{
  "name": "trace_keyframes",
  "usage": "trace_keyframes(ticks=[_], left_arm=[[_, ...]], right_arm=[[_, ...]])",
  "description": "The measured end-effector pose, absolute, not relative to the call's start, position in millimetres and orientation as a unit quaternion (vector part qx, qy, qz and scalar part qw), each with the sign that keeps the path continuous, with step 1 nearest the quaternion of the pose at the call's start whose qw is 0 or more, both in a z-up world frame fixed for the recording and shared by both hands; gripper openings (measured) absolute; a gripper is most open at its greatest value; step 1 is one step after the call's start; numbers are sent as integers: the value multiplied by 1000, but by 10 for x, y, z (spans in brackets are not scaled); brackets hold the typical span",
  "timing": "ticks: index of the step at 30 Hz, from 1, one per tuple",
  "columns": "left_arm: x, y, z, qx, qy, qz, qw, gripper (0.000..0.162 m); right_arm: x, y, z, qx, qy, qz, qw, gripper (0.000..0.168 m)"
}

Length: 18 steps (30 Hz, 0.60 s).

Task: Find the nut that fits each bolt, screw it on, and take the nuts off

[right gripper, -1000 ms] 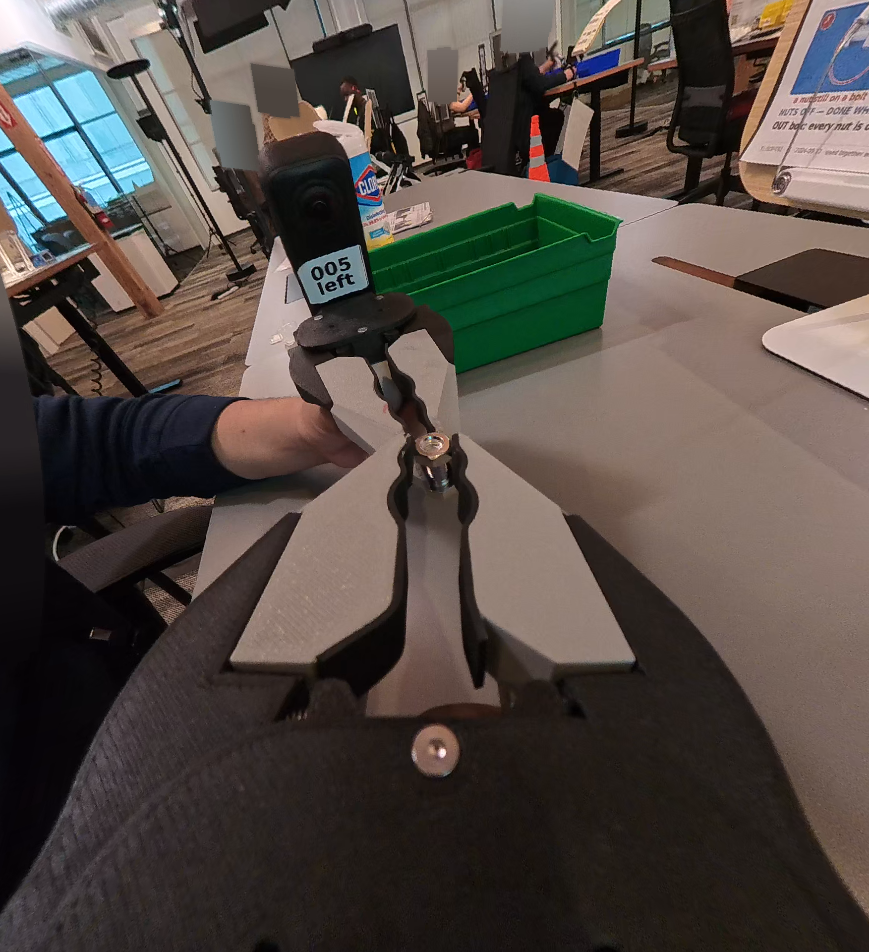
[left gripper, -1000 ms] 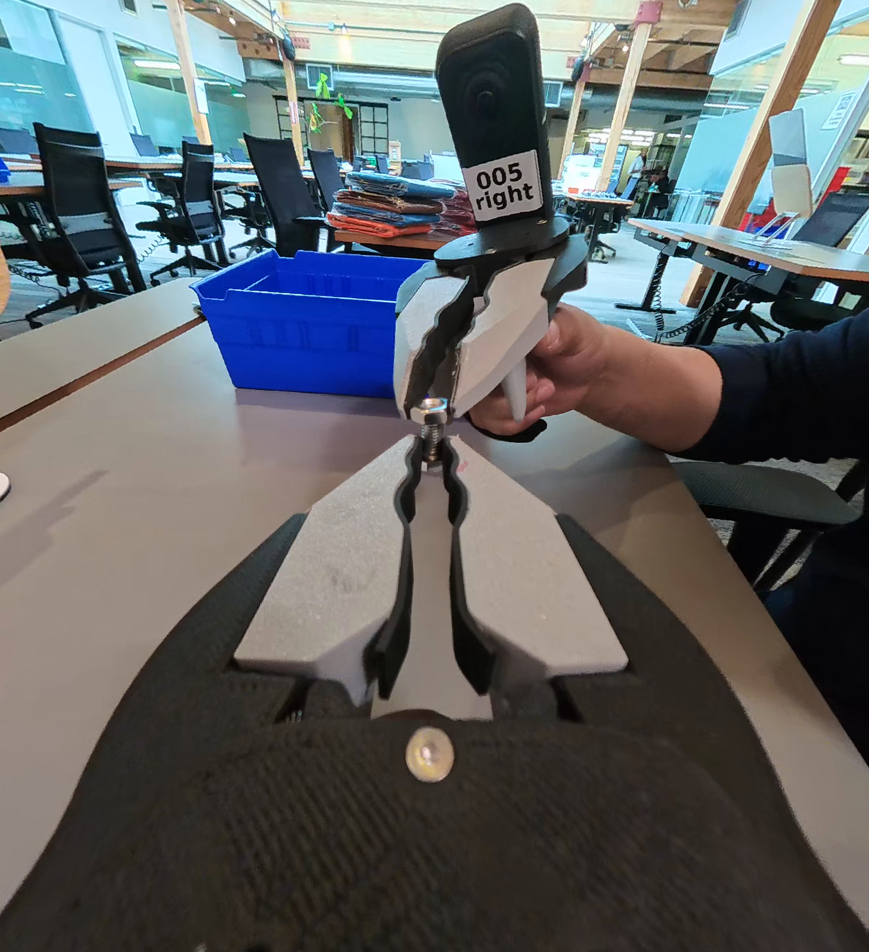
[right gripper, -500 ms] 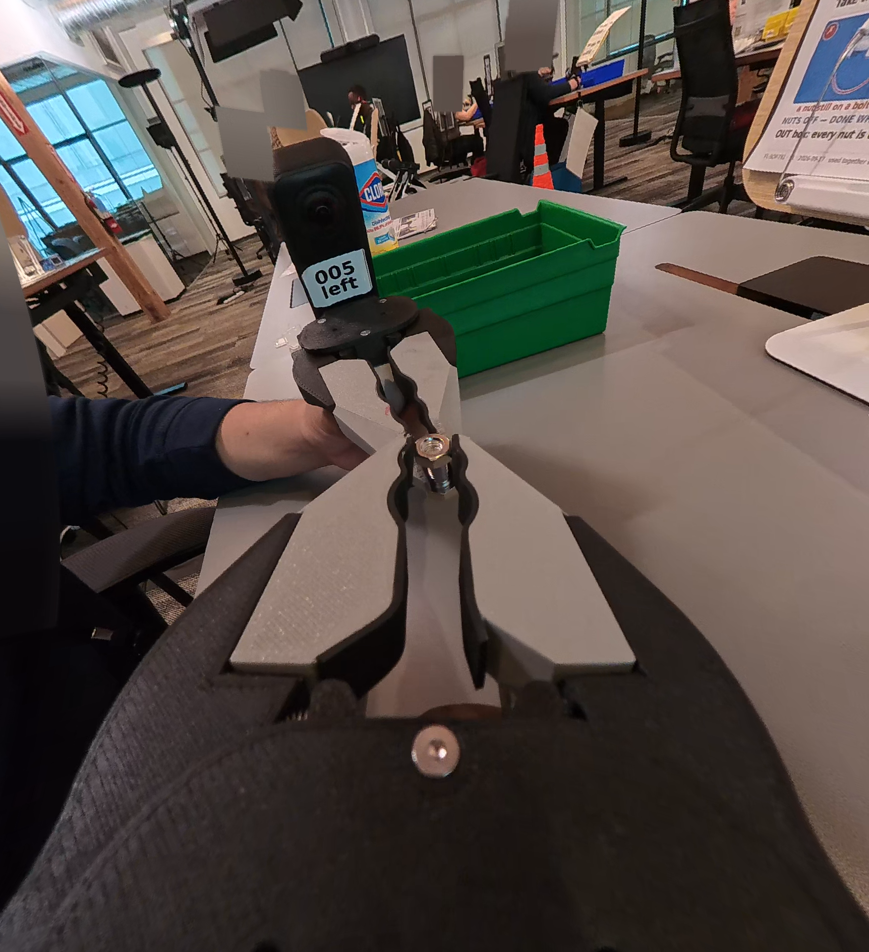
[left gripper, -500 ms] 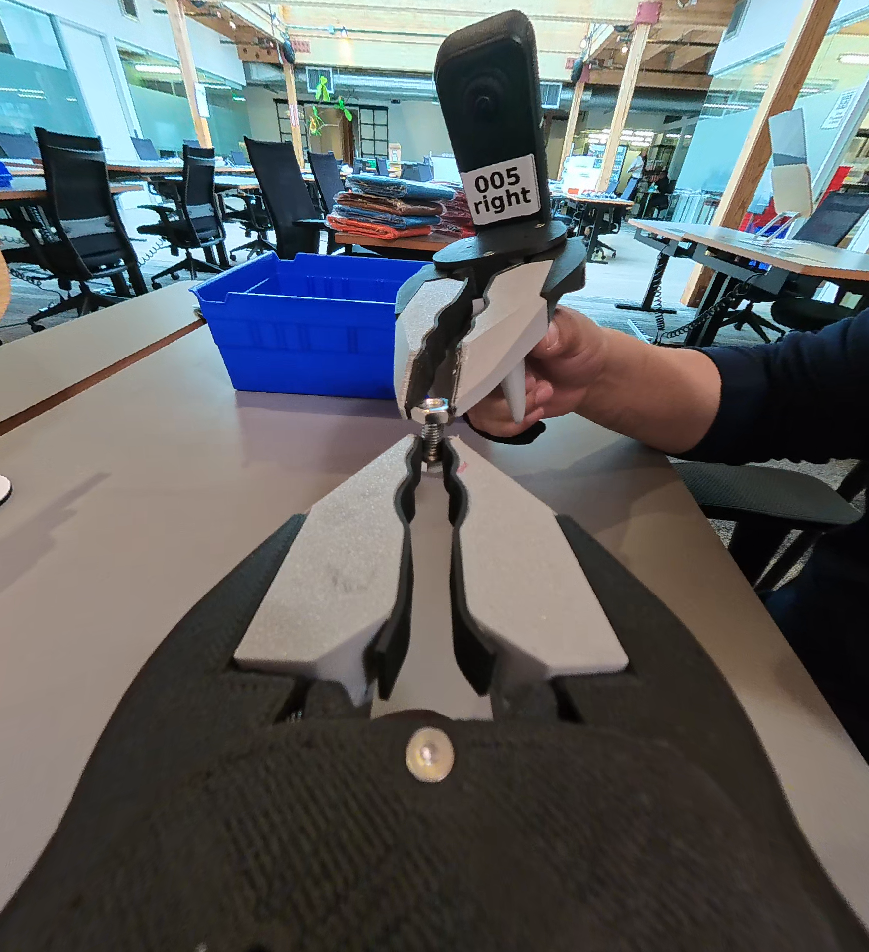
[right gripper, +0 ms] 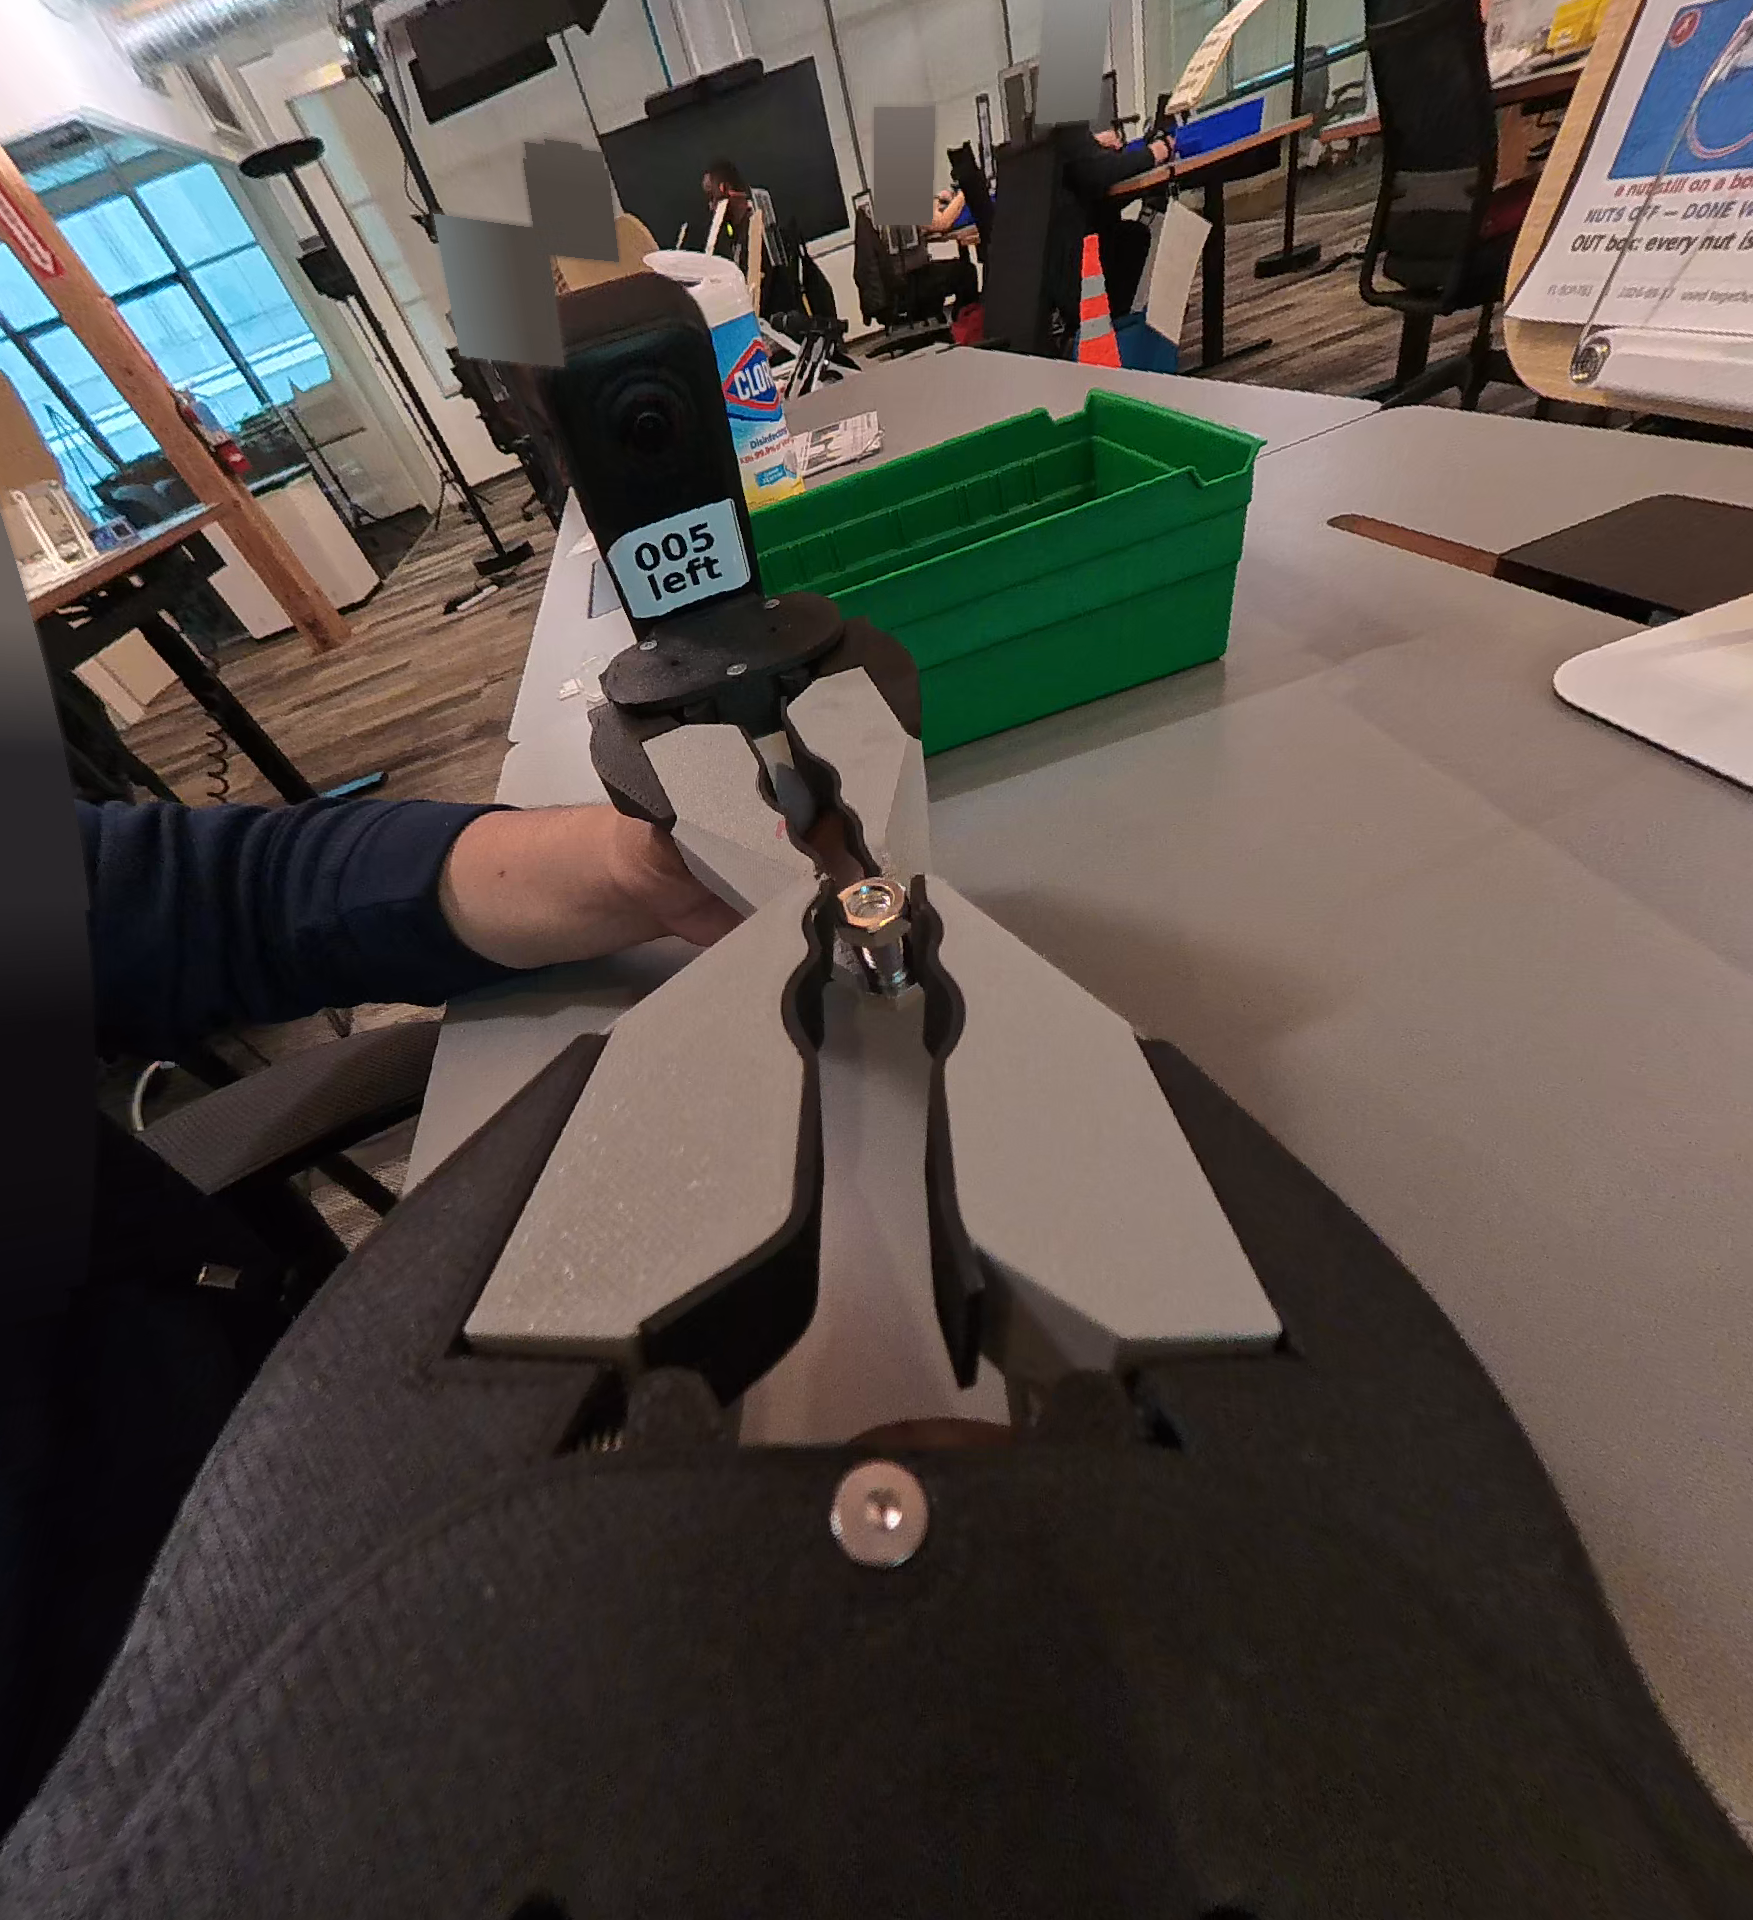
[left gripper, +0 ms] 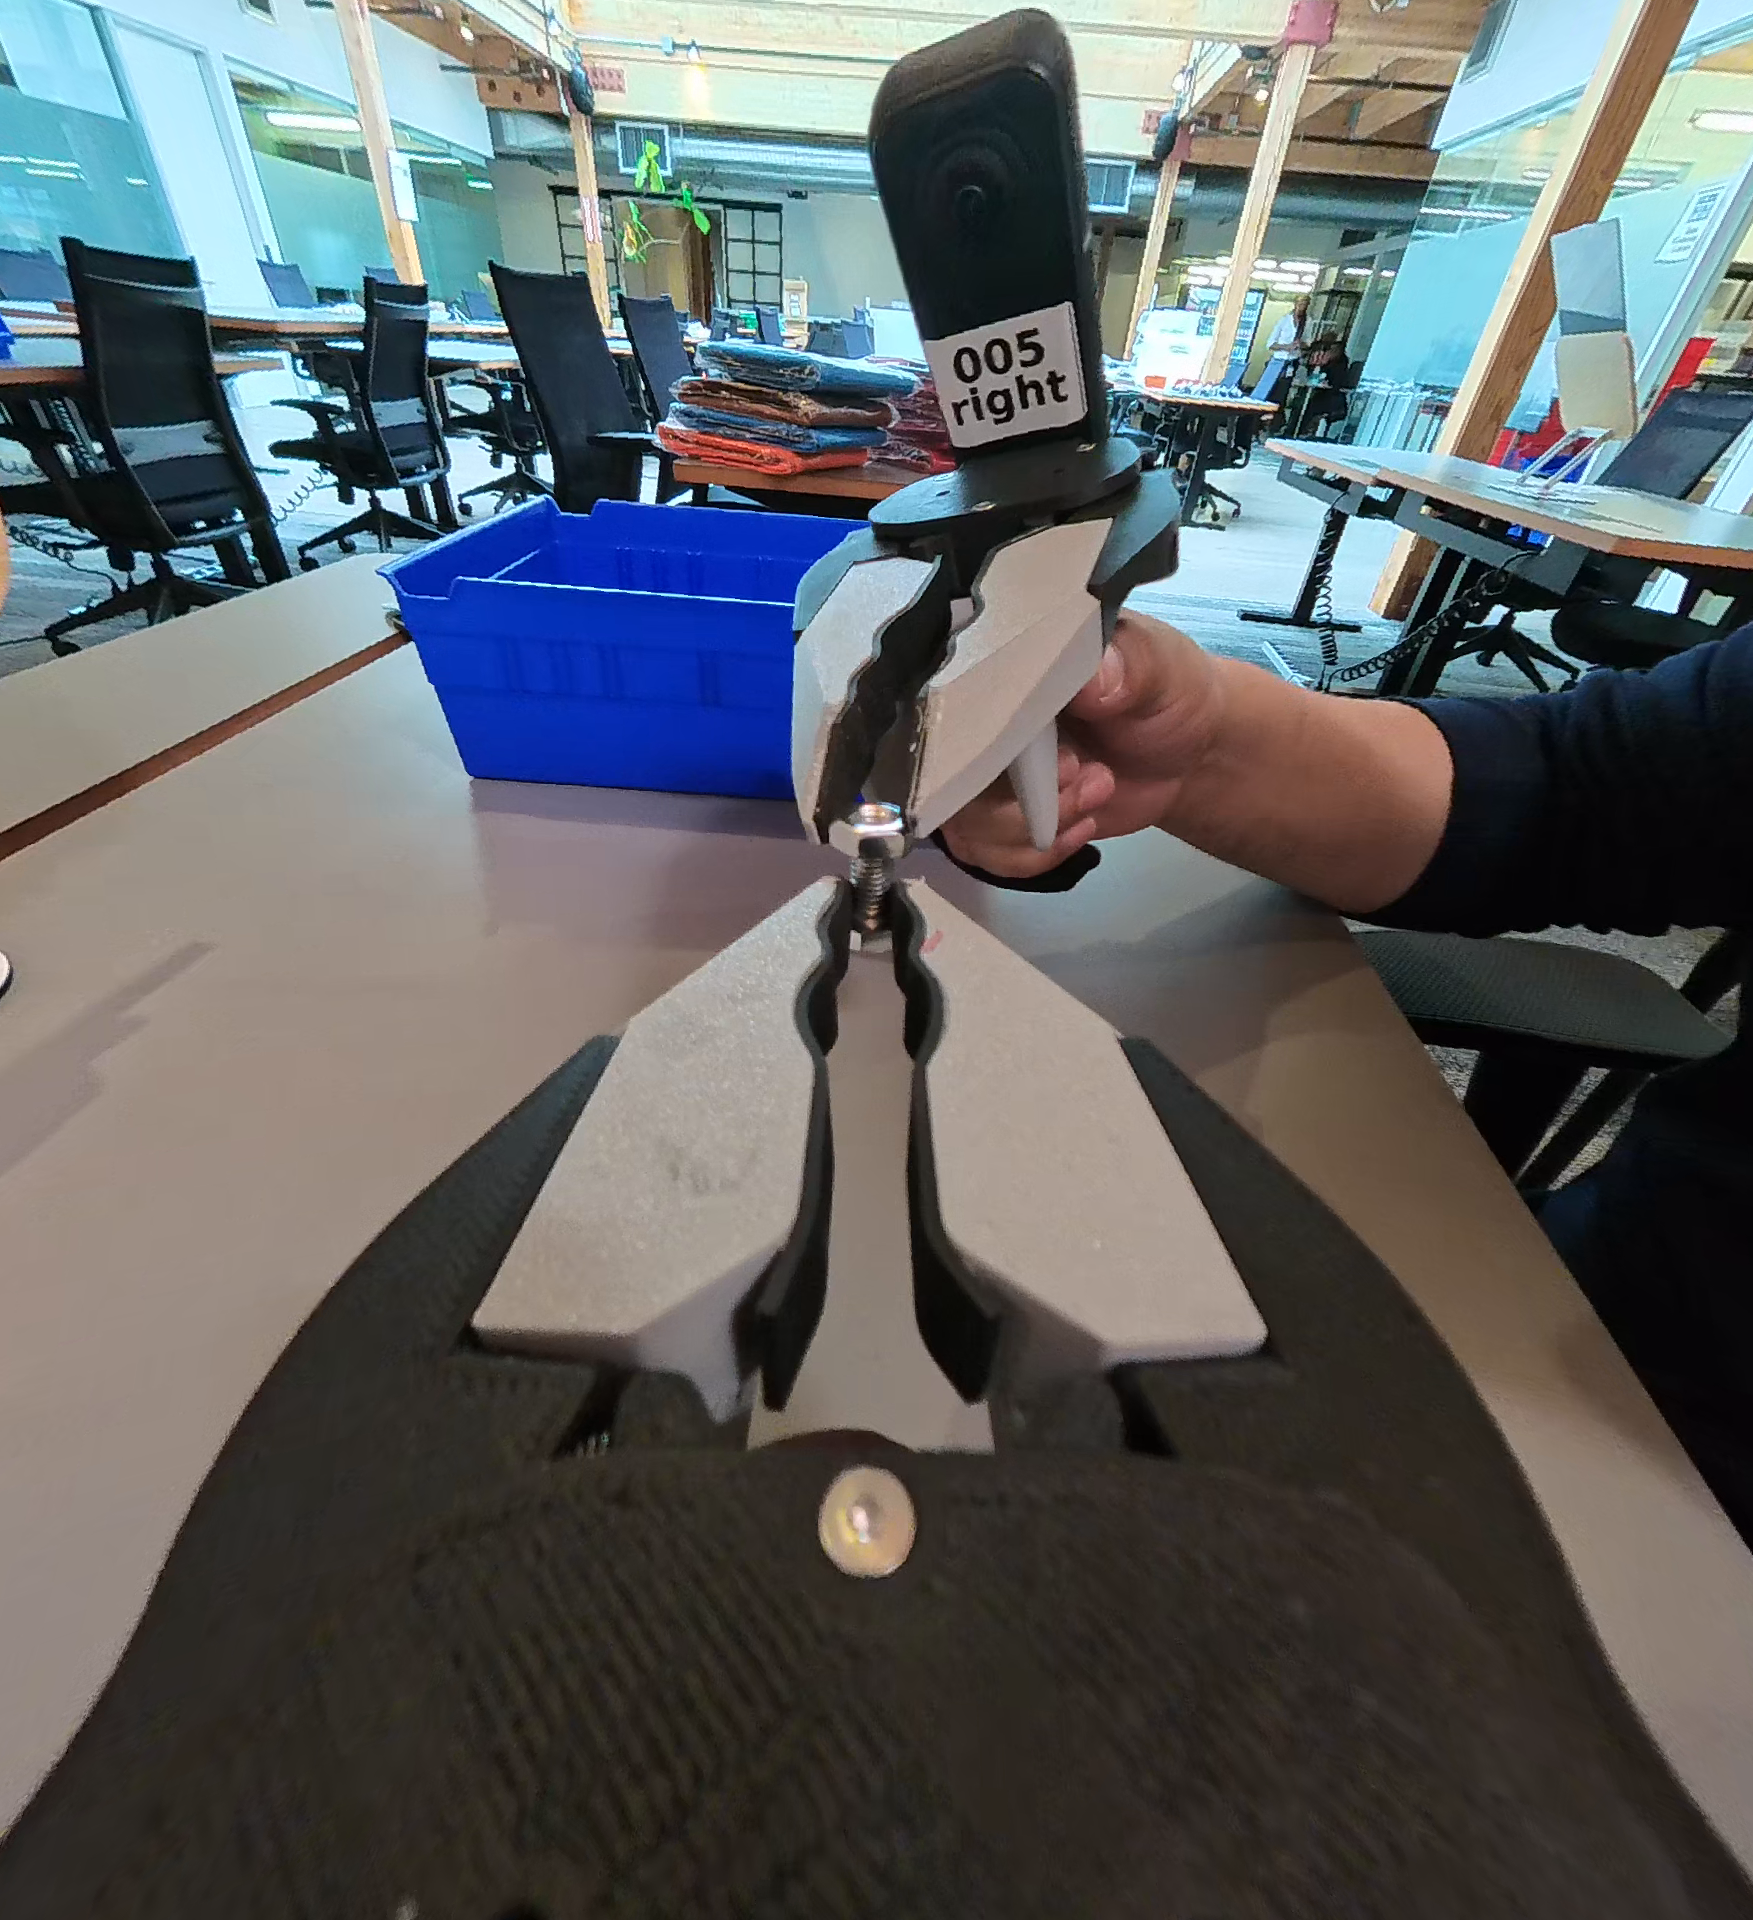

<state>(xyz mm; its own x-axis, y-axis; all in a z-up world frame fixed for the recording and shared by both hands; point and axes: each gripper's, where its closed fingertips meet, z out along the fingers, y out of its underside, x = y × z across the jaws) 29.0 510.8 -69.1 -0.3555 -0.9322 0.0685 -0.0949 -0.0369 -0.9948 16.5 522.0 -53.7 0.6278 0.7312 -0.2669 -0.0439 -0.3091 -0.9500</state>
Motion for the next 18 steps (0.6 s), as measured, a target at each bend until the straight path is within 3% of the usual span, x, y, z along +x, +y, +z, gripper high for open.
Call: trace_keyframes(ticks=[18], left_arm=[[283,5078,-724,-420,606,-564,372,5]], right_arm=[[145,5194,-593,-737,-202,443,470,12]])
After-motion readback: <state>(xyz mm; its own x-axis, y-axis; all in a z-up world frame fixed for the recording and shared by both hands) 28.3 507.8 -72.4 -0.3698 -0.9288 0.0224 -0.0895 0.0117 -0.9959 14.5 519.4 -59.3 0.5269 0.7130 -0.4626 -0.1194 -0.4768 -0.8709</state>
